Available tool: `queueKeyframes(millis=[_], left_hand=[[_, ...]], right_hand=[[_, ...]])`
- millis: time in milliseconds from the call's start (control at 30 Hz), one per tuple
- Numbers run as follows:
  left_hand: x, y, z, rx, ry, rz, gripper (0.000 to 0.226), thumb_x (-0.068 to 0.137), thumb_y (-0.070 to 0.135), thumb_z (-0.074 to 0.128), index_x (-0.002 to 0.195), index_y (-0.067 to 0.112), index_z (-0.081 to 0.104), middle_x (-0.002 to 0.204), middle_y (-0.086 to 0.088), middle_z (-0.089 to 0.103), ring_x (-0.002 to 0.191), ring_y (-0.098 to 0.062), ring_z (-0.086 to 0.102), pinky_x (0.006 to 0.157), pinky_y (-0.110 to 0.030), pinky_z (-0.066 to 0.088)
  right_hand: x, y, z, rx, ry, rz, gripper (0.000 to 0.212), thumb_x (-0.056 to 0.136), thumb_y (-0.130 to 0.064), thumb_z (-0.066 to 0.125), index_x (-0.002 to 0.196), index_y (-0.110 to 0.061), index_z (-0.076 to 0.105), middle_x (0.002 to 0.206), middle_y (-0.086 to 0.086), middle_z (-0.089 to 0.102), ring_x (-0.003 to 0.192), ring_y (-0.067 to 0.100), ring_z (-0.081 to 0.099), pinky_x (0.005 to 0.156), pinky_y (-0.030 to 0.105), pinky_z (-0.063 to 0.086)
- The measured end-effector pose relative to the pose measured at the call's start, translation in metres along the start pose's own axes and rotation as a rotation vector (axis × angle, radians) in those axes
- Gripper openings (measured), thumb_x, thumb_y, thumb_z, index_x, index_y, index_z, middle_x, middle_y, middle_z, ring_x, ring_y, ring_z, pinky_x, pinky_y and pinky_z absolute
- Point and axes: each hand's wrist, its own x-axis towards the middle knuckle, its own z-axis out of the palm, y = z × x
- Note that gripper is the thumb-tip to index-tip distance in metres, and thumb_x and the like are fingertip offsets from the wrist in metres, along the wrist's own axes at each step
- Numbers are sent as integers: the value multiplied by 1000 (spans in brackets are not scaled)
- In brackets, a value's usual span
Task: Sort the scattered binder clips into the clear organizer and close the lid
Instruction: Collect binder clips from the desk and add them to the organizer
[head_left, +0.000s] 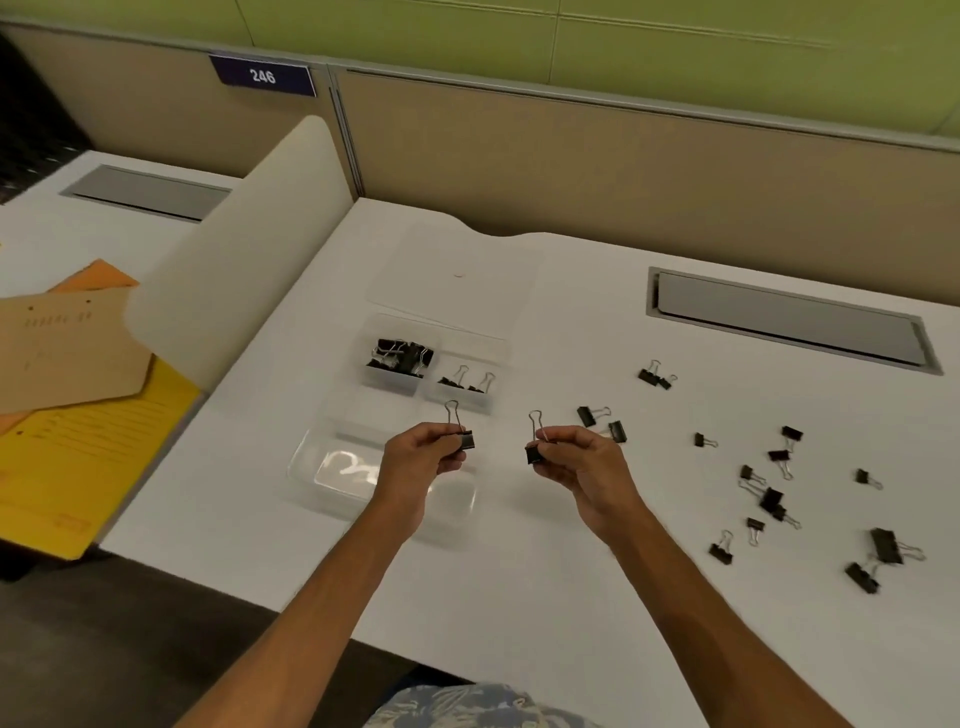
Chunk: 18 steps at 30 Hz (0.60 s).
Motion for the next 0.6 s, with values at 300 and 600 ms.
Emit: queueKeyframes(millis=[300, 600], left_hand=[[75, 54, -40, 189, -45, 90, 17, 87, 2, 67, 103, 6, 71, 91, -16, 72, 74, -24, 70, 77, -35, 60], [141, 87, -16, 578, -186, 237, 22, 91, 1, 58, 108, 12, 67, 83, -13, 66, 74, -24, 67, 75, -41, 61]], right_hand=[[43, -15, 66, -103, 165, -71, 14, 85, 5, 66, 97, -2, 71, 85, 17, 72, 79, 26, 71, 76, 37, 61], [104, -39, 89, -825, 224, -301, 27, 86, -5, 66, 107, -19, 59, 87, 3, 65, 66, 20, 68, 63, 32, 59]])
